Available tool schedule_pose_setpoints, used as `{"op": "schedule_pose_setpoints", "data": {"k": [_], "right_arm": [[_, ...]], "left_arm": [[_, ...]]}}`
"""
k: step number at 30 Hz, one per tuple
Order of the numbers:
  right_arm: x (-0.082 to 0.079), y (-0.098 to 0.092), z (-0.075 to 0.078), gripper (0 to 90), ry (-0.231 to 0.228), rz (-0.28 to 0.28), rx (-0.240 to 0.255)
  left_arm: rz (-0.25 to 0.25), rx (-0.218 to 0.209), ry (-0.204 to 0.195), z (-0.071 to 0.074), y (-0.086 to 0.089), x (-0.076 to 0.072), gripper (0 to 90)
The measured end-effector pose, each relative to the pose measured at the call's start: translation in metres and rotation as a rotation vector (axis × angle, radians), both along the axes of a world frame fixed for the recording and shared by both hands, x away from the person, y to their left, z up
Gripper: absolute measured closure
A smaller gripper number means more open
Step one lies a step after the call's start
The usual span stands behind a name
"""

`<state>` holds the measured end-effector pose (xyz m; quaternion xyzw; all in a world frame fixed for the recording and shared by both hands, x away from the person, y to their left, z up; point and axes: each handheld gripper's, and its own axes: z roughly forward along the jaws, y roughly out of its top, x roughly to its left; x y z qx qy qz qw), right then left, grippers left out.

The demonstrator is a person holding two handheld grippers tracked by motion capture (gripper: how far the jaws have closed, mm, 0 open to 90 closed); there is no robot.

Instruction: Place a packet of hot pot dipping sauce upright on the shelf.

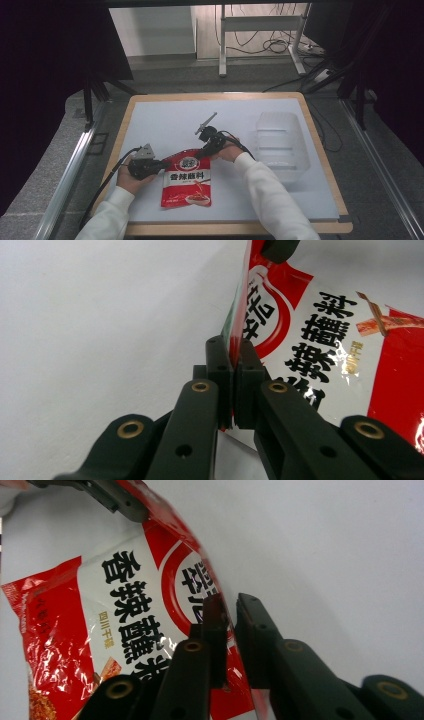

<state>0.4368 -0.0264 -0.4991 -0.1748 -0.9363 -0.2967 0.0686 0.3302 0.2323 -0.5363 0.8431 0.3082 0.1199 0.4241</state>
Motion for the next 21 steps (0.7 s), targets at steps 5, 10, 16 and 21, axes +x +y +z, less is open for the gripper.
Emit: {"op": "schedule_pose_setpoints", "data": {"k": [5,10,16,21], "right_arm": [[0.002,-0.002,0.003,87.0,0.019,0.010,0.030],[0.005,-0.006,0.011,87.7,0.036,0.004,0.071],[0.003,-0.010,0.026,88.0,0.051,-0.010,0.093],[-0.004,-0.011,0.045,88.0,0.025,-0.006,0.097]], "left_arm": [[0.066,-0.015,-0.034,0.000,0.003,0.000,81.7],[0.149,0.002,-0.034,-0.001,0.012,0.000,58.7],[0.205,-0.010,-0.012,0.002,0.019,-0.003,45.5],[0.208,-0.018,-0.011,0.005,0.022,-0.005,41.5]]}}
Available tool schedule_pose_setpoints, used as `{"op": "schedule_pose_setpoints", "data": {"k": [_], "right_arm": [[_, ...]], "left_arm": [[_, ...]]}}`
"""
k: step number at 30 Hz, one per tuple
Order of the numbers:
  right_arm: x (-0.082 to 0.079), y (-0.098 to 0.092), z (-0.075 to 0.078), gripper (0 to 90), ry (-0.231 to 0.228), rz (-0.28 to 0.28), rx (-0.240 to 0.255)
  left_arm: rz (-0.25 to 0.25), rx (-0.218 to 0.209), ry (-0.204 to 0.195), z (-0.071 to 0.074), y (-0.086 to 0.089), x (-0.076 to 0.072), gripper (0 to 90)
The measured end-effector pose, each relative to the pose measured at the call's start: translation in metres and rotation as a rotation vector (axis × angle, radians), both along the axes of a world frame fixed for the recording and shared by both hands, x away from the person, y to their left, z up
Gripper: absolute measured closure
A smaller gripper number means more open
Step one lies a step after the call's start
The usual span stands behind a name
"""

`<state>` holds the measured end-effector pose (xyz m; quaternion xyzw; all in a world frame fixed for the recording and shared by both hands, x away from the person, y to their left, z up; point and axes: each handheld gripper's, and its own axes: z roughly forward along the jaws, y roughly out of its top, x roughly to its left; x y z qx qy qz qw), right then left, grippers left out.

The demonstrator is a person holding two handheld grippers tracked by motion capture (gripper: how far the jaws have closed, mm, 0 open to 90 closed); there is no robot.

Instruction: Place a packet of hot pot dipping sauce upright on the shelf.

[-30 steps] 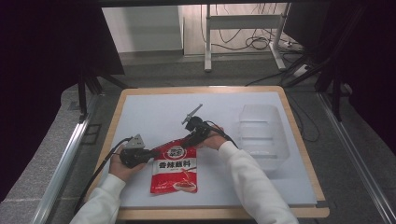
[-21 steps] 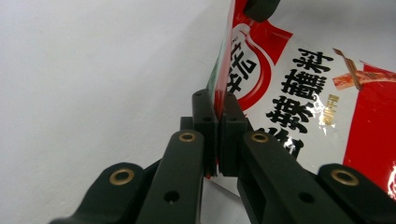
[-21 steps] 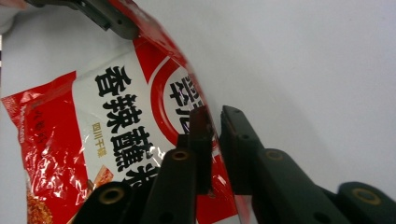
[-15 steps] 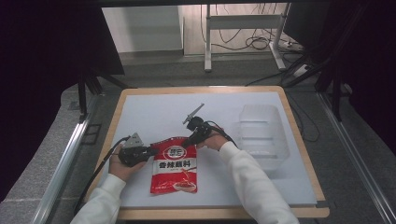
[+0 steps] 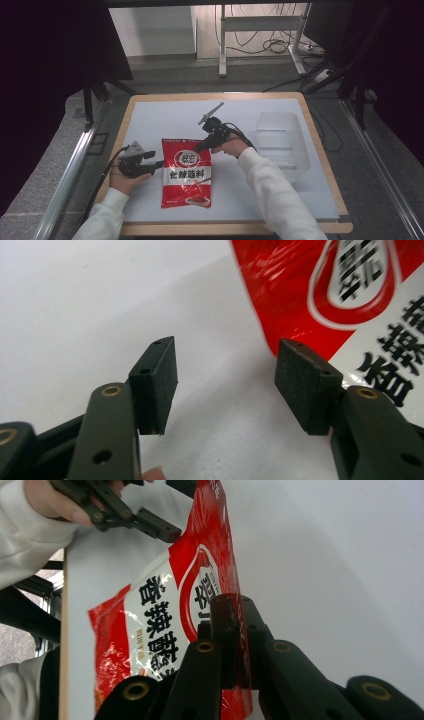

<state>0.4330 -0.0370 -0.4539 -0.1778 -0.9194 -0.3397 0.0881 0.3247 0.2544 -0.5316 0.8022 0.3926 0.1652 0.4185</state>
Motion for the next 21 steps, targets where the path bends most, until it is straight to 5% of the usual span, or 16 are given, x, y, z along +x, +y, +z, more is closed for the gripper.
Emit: {"op": "schedule_pose_setpoints", "data": {"k": [14,21], "right_arm": [[-0.025,-0.007,0.041,88.3,-0.027,0.035,0.064],[-0.046,-0.006,0.070,88.4,-0.076,0.067,0.086]], "left_arm": [[0.030,-0.011,-0.006,0.001,0.012,-0.009,39.2],[0.049,-0.024,-0.002,0.000,0.019,-0.012,39.1]]}}
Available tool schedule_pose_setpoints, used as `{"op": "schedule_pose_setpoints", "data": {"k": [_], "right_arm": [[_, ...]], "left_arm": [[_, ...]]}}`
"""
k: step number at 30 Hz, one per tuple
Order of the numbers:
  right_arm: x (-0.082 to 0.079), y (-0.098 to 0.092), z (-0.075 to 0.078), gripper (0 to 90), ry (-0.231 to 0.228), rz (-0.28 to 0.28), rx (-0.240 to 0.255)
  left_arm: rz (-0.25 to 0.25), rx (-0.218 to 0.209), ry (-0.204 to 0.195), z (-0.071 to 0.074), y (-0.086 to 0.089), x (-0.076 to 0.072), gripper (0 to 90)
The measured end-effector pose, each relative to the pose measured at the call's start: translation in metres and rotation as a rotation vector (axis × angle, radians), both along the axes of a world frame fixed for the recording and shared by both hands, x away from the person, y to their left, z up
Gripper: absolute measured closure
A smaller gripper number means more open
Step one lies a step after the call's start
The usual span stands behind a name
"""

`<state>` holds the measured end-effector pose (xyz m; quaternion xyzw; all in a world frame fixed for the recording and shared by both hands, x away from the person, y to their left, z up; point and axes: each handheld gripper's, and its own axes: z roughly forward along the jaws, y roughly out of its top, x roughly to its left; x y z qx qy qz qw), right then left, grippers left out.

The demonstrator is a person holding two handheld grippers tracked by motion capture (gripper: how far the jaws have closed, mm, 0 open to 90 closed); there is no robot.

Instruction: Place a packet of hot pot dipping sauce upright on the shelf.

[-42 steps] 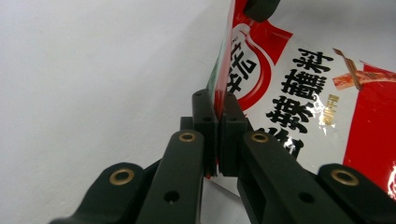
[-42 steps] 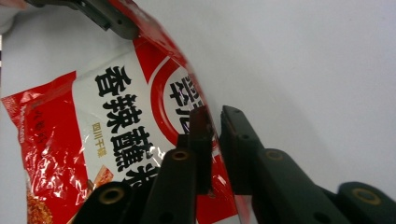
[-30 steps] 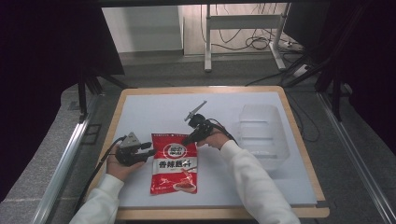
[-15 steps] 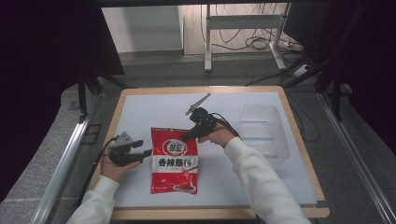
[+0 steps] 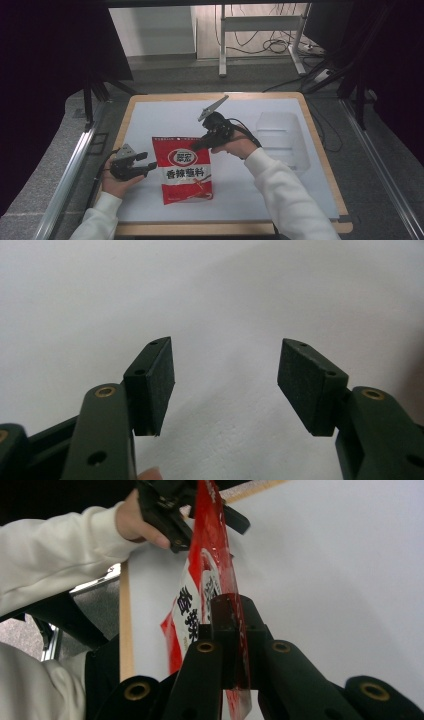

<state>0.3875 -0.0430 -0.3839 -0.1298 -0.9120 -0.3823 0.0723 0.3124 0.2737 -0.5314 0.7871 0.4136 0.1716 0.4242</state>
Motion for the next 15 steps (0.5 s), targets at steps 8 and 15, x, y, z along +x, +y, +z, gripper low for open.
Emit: {"op": "schedule_pose_setpoints", "data": {"k": [8,15], "right_arm": [[-0.015,-0.002,0.026,88.5,-0.069,0.019,-0.004],[-0.014,-0.009,0.037,88.5,-0.095,0.003,0.000]], "left_arm": [[-0.009,0.002,0.005,-0.001,-0.002,0.000,39.1],[-0.013,0.001,0.008,-0.002,-0.002,0.000,38.9]]}}
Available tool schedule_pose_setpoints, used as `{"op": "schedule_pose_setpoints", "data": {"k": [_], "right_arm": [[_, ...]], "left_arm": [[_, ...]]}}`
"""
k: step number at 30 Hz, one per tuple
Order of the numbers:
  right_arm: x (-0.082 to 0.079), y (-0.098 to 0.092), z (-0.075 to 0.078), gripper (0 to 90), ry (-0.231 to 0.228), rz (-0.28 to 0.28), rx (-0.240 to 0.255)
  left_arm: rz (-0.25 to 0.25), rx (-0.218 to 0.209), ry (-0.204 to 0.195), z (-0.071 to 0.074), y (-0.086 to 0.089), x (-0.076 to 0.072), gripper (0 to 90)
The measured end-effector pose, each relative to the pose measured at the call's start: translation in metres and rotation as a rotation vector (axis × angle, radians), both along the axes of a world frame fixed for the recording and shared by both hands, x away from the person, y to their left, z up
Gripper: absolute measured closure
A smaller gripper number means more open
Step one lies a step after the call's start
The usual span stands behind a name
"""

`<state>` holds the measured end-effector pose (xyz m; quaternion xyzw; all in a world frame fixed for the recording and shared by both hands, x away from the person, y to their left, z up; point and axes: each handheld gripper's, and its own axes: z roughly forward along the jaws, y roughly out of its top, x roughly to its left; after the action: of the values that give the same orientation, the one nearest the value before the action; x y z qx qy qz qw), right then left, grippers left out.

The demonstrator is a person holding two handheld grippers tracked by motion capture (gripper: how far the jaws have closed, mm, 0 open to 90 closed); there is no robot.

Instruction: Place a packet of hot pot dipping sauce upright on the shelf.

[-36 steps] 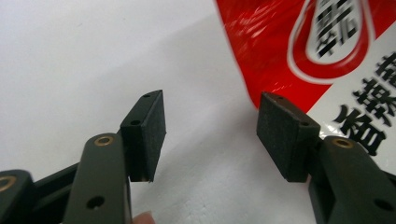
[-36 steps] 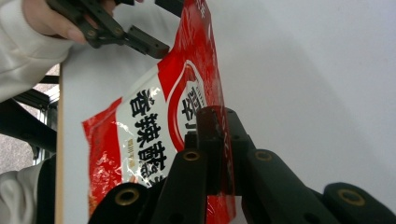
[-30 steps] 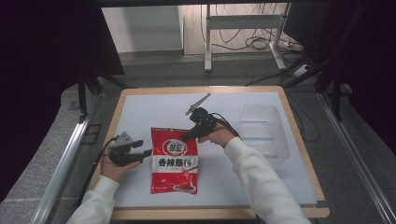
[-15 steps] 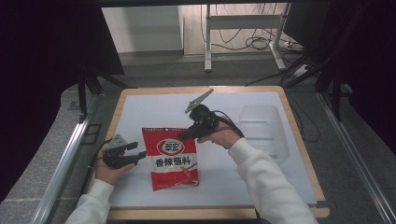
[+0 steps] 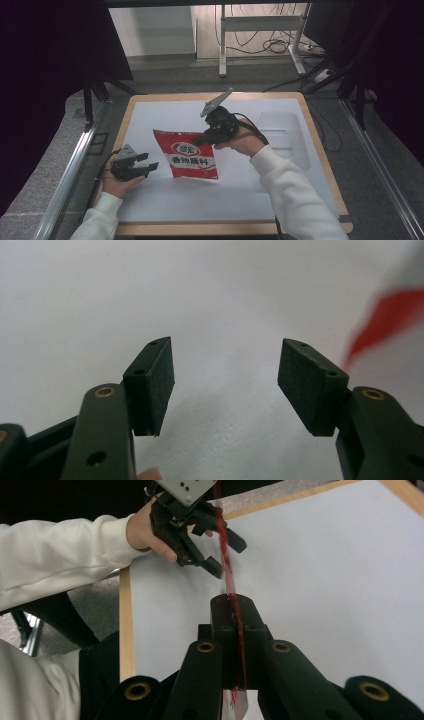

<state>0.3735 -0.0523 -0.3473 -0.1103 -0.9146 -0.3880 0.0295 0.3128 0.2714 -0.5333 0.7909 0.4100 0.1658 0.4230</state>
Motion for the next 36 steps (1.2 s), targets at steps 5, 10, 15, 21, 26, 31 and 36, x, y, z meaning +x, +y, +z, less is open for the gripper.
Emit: {"op": "schedule_pose_setpoints", "data": {"k": [5,10,15,21,26,31,36], "right_arm": [[0.003,-0.007,0.010,88.5,-0.022,-0.019,0.014],[0.008,-0.016,0.018,88.5,-0.032,-0.049,0.026],[0.012,-0.028,0.027,88.6,-0.050,-0.076,0.037],[0.012,-0.040,0.035,88.7,-0.069,-0.092,0.047],[0.015,-0.050,0.038,88.8,-0.070,-0.118,0.042],[0.021,-0.063,0.036,88.9,-0.066,-0.134,0.026],[0.022,-0.070,0.039,89.0,-0.072,-0.140,0.013]], "left_arm": [[-0.004,0.004,0.005,-0.001,-0.002,0.000,38.6],[-0.006,0.010,0.006,-0.002,-0.003,0.001,37.8],[-0.009,0.016,0.012,-0.004,-0.006,0.003,37.6],[-0.021,0.027,0.008,-0.002,-0.011,0.002,37.2],[-0.025,0.041,0.013,-0.004,-0.012,0.002,37.0],[-0.024,0.046,0.016,-0.005,-0.013,0.003,37.0],[-0.024,0.050,0.019,-0.006,-0.014,0.003,37.0]]}}
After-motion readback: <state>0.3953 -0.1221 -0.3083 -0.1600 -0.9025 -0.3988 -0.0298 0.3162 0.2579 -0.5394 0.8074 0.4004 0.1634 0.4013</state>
